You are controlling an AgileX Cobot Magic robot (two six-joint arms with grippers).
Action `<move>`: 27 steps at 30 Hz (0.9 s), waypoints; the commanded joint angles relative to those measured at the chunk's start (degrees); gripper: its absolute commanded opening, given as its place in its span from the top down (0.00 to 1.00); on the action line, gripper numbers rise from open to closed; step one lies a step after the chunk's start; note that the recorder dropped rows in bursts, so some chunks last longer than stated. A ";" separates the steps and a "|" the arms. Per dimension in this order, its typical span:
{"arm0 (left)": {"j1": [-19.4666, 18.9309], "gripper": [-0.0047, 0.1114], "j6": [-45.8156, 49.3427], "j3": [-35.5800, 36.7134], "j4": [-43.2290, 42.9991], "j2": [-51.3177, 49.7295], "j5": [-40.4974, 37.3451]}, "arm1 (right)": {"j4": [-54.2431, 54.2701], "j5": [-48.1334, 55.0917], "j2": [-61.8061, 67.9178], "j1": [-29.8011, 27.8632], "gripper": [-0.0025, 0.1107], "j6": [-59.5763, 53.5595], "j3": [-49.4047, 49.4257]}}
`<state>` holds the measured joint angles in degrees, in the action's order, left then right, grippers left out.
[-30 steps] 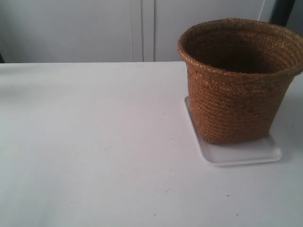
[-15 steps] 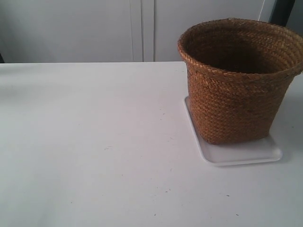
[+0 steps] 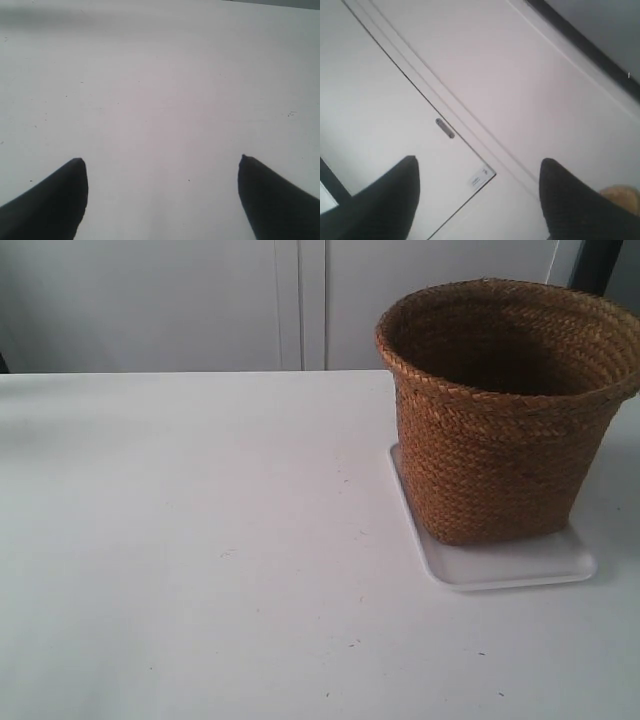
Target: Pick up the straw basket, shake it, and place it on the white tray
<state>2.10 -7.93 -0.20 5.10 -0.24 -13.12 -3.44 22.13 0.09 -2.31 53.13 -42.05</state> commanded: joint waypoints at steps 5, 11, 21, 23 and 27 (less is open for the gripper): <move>-0.09 0.24 0.26 0.20 0.37 0.24 -0.20 | 8.15 -7.92 -0.09 0.11 0.42 5.96 20.52; -0.09 0.24 0.26 0.20 0.37 0.24 -0.20 | 11.32 -25.20 -0.09 3.68 0.42 -15.50 40.34; -0.09 0.24 0.26 0.20 0.37 0.24 -0.20 | -13.25 -4.78 -0.09 9.94 0.42 -12.41 42.05; -0.09 0.24 0.26 0.20 0.37 0.24 -0.20 | -9.91 -3.20 -0.09 9.94 0.42 -11.07 42.05; -0.09 0.24 0.26 0.20 0.37 0.24 -0.20 | -7.59 -3.12 -0.09 9.94 0.42 -20.03 42.05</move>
<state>2.10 -7.93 -0.20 5.10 -0.24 -13.12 -12.37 18.33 0.27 7.57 38.85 -0.05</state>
